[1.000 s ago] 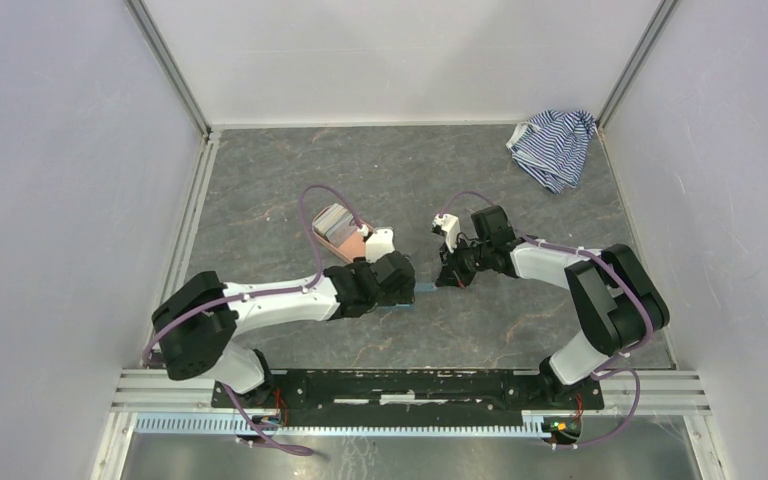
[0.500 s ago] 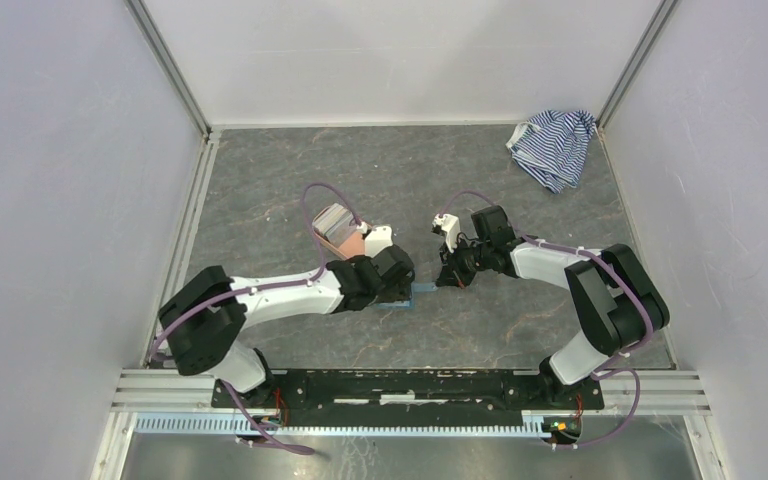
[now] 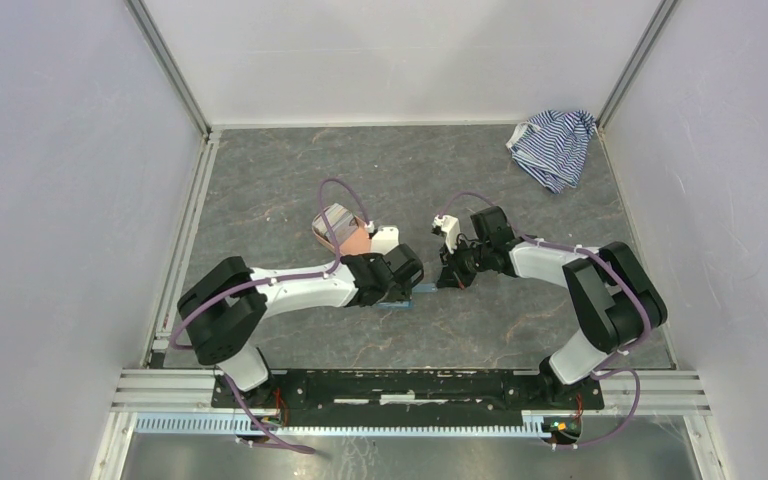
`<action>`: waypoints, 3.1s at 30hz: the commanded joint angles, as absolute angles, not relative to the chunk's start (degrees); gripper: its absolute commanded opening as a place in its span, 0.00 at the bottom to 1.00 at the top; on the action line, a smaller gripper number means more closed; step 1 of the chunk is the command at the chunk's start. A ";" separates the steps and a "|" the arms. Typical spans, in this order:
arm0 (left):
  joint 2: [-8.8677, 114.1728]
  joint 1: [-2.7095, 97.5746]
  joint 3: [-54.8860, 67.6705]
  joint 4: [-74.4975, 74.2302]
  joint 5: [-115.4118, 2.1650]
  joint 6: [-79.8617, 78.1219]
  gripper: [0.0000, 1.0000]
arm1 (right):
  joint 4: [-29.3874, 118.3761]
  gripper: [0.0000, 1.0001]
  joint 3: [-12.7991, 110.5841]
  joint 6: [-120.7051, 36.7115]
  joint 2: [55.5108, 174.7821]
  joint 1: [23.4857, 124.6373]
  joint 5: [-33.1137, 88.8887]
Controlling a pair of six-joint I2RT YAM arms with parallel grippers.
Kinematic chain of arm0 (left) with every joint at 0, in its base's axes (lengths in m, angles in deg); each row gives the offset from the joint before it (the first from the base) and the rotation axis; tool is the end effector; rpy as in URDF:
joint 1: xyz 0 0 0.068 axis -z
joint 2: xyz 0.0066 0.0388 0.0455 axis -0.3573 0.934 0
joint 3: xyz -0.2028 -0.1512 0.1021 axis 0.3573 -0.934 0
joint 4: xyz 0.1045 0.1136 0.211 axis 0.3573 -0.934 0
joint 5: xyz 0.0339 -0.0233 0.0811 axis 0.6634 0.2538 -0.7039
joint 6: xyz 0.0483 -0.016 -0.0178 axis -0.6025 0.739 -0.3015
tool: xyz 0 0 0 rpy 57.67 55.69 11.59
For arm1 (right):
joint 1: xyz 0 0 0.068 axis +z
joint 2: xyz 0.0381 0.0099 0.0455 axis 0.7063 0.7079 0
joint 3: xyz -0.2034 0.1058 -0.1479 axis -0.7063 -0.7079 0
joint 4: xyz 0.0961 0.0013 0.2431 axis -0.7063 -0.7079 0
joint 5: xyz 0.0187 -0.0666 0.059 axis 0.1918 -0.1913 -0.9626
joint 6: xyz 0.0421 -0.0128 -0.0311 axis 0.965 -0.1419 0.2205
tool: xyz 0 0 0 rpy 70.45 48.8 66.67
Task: Put the credit cards into the card holder
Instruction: Open the card holder at the center of the board.
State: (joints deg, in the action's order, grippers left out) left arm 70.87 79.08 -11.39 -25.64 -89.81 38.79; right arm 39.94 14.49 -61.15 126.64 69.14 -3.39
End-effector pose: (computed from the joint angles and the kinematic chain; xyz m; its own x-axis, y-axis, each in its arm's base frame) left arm 0.1781 -0.2582 0.1740 -0.8144 -0.0292 -0.5796 0.0528 0.9909 -0.1241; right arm 0.2534 0.1384 0.1387 -0.6071 -0.4552 -0.6513 -0.7832 0.4813 0.3936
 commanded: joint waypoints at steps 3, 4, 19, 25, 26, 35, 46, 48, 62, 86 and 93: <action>72.13 79.02 -9.36 -24.83 -89.80 34.27 0.73 | 40.45 0.00 16.33 -62.17 126.96 69.00 -3.41; 72.57 79.09 -9.04 -25.11 -89.87 34.11 0.73 | 40.51 0.00 16.39 -62.17 126.96 69.01 -3.41; 75.68 79.95 -7.92 -26.88 -91.05 34.17 0.63 | 40.23 0.00 16.67 -62.15 127.56 69.00 -3.93; 73.67 79.99 -8.97 -27.04 -91.85 34.63 0.54 | 40.21 0.00 16.76 -62.17 127.52 68.97 -3.85; 73.45 79.94 -9.06 -27.10 -91.93 34.72 0.53 | 40.22 0.00 16.71 -62.12 127.55 69.01 -3.85; 69.46 79.98 -9.50 -27.87 -93.34 34.64 0.52 | 39.86 0.00 16.94 -62.26 128.11 68.94 -2.14; 66.10 79.92 -11.76 -27.97 -93.37 35.82 0.52 | 39.58 0.00 17.02 -62.68 127.72 68.98 -0.86; 64.74 79.92 -13.05 -26.90 -93.00 36.42 0.52 | 39.47 0.00 17.01 -62.70 127.68 68.98 -0.77; 52.57 76.35 -29.98 -6.92 -81.82 41.44 0.45 | 47.33 0.22 14.23 -58.10 117.50 69.00 -16.70; 45.15 71.70 -47.80 21.02 -70.47 52.64 0.44 | 70.06 0.30 7.31 -27.80 131.10 76.00 -21.79; 46.32 71.56 -49.72 25.30 -69.03 53.67 0.44 | 67.78 0.44 7.97 -28.62 132.56 76.09 -20.90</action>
State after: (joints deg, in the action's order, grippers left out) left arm 46.13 71.85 -49.15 18.52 -70.23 51.08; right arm 67.59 6.86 -28.01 131.76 75.96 -21.18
